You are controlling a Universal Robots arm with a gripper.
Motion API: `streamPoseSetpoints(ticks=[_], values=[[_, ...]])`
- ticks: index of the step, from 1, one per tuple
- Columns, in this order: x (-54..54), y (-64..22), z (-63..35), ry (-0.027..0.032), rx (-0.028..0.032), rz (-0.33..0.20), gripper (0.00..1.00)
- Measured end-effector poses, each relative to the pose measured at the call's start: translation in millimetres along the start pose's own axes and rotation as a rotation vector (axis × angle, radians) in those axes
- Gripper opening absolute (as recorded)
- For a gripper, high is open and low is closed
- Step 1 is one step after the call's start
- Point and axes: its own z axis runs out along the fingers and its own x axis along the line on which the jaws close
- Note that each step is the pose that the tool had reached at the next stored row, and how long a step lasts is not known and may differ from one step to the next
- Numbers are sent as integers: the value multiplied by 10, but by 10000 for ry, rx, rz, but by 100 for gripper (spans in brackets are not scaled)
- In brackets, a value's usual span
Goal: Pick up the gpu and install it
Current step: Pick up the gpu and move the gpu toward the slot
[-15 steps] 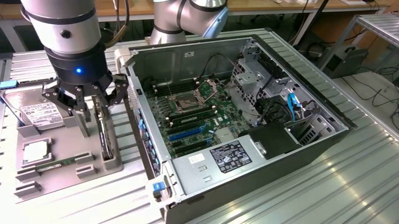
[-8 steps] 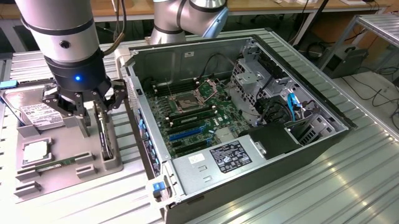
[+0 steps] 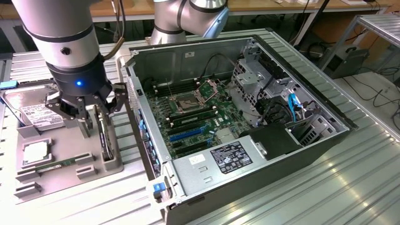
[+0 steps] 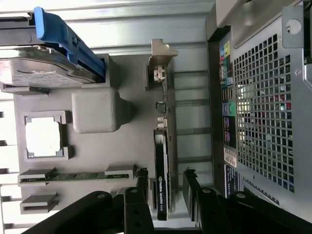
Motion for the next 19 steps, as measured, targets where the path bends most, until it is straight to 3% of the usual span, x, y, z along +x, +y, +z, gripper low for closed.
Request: streamPoseSetpoints(ticks=[12,16,19], values=[[27,102,240,-24,-1,-8,42],[49,102,340,-23,-1,-10,42],[51,100,421,-22,-39,-7,42]])
